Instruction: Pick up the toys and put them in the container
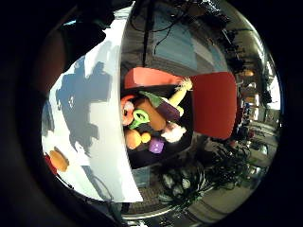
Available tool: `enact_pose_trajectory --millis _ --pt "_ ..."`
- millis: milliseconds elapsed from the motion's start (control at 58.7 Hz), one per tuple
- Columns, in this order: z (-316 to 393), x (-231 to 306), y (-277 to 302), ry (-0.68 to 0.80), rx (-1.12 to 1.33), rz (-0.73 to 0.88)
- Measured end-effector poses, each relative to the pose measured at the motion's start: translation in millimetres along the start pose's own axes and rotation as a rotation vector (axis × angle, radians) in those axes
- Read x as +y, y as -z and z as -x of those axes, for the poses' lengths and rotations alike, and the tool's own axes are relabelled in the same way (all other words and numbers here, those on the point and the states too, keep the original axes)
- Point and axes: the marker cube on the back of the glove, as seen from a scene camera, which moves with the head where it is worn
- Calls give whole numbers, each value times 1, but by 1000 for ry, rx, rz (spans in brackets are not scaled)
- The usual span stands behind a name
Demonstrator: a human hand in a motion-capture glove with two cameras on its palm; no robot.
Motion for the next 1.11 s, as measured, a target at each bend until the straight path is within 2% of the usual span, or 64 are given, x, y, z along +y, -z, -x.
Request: enact_pose_trajectory --millis 733,869,1107 --pt "-30 18 11 -62 51 45" --pt "-10 25 12 63 -32 70" --pt "48 91 -11 379 166 158"
